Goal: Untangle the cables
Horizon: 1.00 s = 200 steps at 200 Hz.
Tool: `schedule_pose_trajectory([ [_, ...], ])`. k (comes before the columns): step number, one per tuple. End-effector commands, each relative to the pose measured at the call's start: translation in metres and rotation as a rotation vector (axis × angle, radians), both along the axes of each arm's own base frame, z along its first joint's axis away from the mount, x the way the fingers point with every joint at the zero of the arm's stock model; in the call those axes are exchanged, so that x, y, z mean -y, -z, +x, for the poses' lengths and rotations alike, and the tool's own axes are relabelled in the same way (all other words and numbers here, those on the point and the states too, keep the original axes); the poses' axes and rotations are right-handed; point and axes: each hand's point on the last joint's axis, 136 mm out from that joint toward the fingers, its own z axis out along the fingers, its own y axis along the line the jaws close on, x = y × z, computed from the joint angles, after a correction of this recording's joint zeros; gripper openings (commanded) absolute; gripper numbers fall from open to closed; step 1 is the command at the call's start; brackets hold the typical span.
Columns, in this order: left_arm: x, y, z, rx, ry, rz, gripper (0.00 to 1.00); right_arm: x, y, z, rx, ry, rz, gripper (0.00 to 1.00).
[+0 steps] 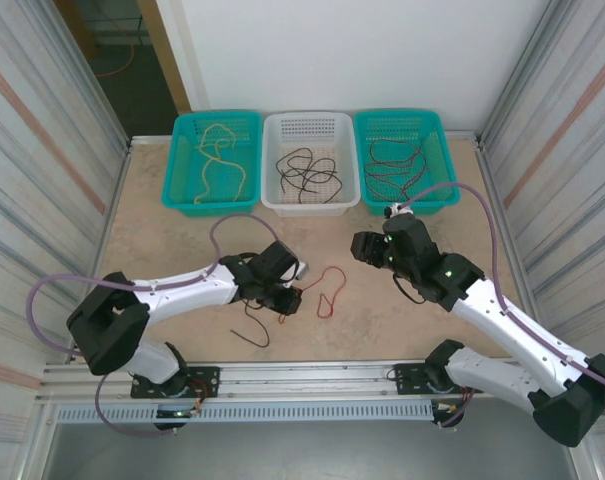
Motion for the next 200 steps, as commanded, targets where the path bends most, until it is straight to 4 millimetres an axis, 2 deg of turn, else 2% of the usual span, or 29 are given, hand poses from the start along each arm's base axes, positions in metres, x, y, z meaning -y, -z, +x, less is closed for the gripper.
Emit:
schedule_pose_trajectory([
  [1,0.003,-0.007,0.005,0.042,0.008,-0.020,0.01,0.000,-0.015,0.001,0.029,0.020,0.037,0.60],
  [38,0.005,-0.023,0.011,0.095,0.007,-0.046,0.00,0.003,-0.019,-0.003,0.037,0.027,0.046,0.61],
  [54,0.006,-0.040,0.015,0.130,0.006,-0.062,0.00,0.000,-0.022,-0.005,0.036,0.013,0.058,0.61],
  [67,0.008,-0.064,0.020,0.182,0.002,-0.099,0.00,-0.004,-0.024,-0.007,0.036,-0.003,0.070,0.61],
  [105,0.014,-0.150,0.034,0.351,-0.005,-0.244,0.00,-0.020,-0.032,-0.008,0.026,-0.057,0.119,0.62],
  [132,0.013,-0.191,0.041,0.411,-0.017,-0.321,0.00,-0.032,-0.049,-0.011,0.051,-0.102,0.191,0.62],
  [162,0.012,-0.214,0.045,0.433,-0.028,-0.373,0.00,-0.045,-0.066,-0.016,0.065,-0.161,0.257,0.59],
  [200,0.008,-0.226,0.049,0.445,-0.064,-0.416,0.00,-0.035,-0.081,-0.020,0.105,-0.135,0.255,0.59],
])
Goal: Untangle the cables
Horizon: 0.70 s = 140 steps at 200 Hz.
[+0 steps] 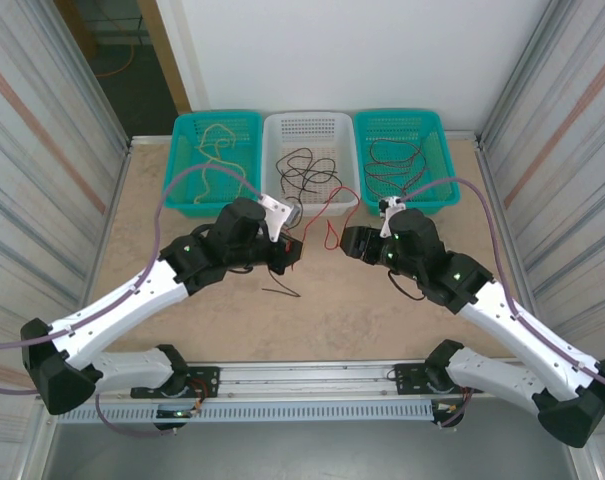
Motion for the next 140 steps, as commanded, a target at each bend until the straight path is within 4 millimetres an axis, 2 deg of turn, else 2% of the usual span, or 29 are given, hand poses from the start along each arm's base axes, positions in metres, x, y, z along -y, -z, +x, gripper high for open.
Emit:
schedule_pose_trajectory([
  [1,-0.005,-0.023,0.002,0.031,-0.007,-0.062,0.00,0.003,-0.029,-0.006,0.051,0.003,0.058,0.59],
  [30,-0.013,-0.030,0.014,-0.069,-0.043,-0.231,0.00,0.000,-0.042,-0.012,0.077,-0.036,0.082,0.62],
  [52,-0.017,-0.042,0.018,-0.086,-0.054,-0.322,0.00,-0.003,-0.033,-0.011,0.052,-0.036,0.075,0.64],
  [81,-0.020,-0.067,0.022,-0.125,-0.055,-0.468,0.00,-0.010,-0.022,-0.009,0.032,-0.040,0.114,0.65],
  [103,-0.024,-0.084,0.025,-0.160,-0.067,-0.585,0.00,-0.021,-0.005,-0.005,0.003,-0.056,0.154,0.67],
  [137,-0.029,-0.115,0.024,-0.164,-0.081,-0.742,0.00,-0.060,0.032,-0.007,-0.081,-0.123,0.259,0.67],
  [140,-0.029,-0.118,0.023,-0.165,-0.077,-0.755,0.00,-0.065,0.041,-0.006,-0.097,-0.127,0.251,0.67],
])
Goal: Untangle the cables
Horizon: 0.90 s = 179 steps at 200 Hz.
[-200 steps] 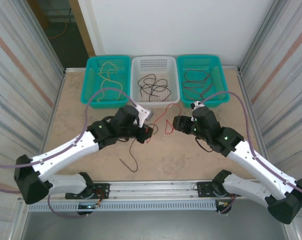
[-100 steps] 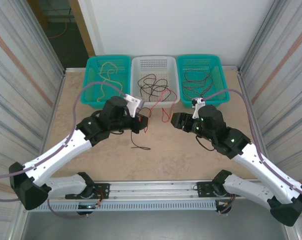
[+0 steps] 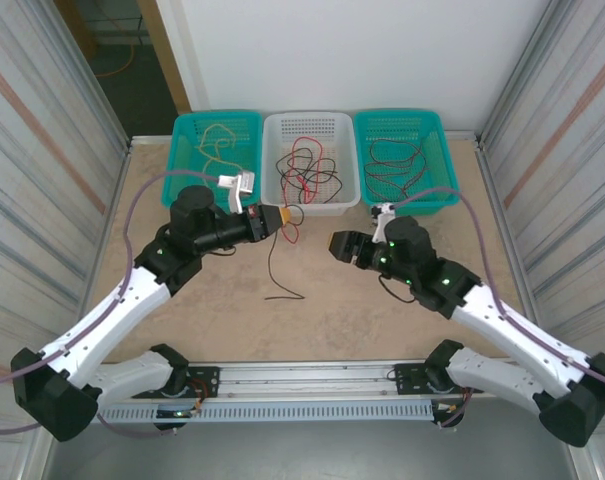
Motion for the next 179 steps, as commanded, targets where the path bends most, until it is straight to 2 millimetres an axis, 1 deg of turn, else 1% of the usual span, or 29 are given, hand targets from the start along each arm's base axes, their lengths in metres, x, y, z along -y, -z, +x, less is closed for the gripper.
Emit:
schedule_pose_trajectory([
  [1,-0.001,-0.051,-0.010,0.033,0.024,-0.206,0.00,-0.036,0.013,-0.003,-0.047,-0.065,0.118,0.67],
  [12,-0.002,-0.061,-0.010,0.033,0.028,-0.248,0.00,-0.050,0.021,-0.005,-0.054,-0.091,0.115,0.67],
  [25,-0.001,-0.071,-0.013,0.042,0.042,-0.280,0.00,-0.067,0.024,-0.008,-0.047,-0.125,0.110,0.67],
  [40,-0.001,-0.077,-0.013,0.040,0.042,-0.288,0.00,-0.080,0.030,-0.006,-0.027,-0.135,0.083,0.68],
  [58,-0.002,-0.084,-0.012,0.036,0.037,-0.308,0.00,-0.091,0.040,0.002,-0.021,-0.127,0.076,0.71],
  [73,-0.002,-0.091,-0.013,0.036,0.041,-0.335,0.00,-0.103,0.049,0.009,-0.025,-0.136,0.076,0.71],
  [89,-0.002,-0.098,-0.015,0.043,0.048,-0.355,0.00,-0.116,0.057,0.018,-0.025,-0.149,0.045,0.70],
  [98,-0.002,-0.098,-0.015,0.044,0.049,-0.352,0.00,-0.122,0.062,0.023,-0.019,-0.150,0.025,0.68],
  [120,-0.004,-0.096,-0.018,0.045,0.041,-0.311,0.00,-0.127,0.075,0.037,-0.008,-0.120,-0.043,0.64],
  [131,-0.006,-0.096,-0.019,0.046,0.040,-0.306,0.00,-0.126,0.083,0.043,-0.007,-0.097,-0.088,0.63],
  [144,-0.007,-0.097,-0.022,0.051,0.041,-0.304,0.00,-0.127,0.092,0.046,-0.015,-0.089,-0.122,0.59],
  [160,-0.010,-0.100,-0.025,0.060,0.041,-0.297,0.00,-0.129,0.099,0.044,-0.037,-0.099,-0.140,0.56],
  [179,-0.014,-0.102,-0.028,0.073,0.029,-0.283,0.00,-0.136,0.095,0.029,-0.012,-0.147,-0.164,0.57],
])
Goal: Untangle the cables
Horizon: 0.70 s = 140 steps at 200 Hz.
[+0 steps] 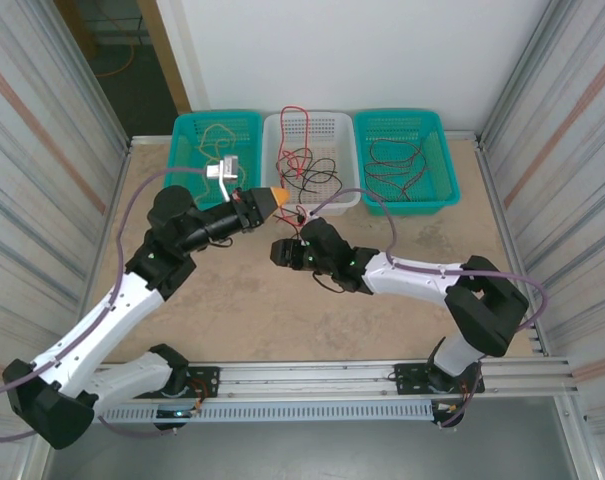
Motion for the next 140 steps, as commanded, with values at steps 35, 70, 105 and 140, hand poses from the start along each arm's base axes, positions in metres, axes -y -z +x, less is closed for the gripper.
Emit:
schedule_pose_trajectory([
  [35,-0.008,-0.041,-0.019,0.139,0.030,0.019,0.00,0.005,-0.016,-0.036,0.129,-0.046,-0.134,0.60],
  [70,-0.007,-0.049,-0.022,0.171,0.043,0.026,0.00,0.023,-0.049,-0.047,0.213,-0.018,-0.101,0.64],
  [105,-0.005,-0.055,-0.027,0.184,0.075,0.023,0.00,0.037,-0.088,-0.046,0.319,0.002,-0.057,0.70],
  [140,-0.004,-0.058,-0.030,0.186,0.091,0.012,0.00,0.026,-0.090,-0.031,0.316,-0.035,-0.065,0.65],
])
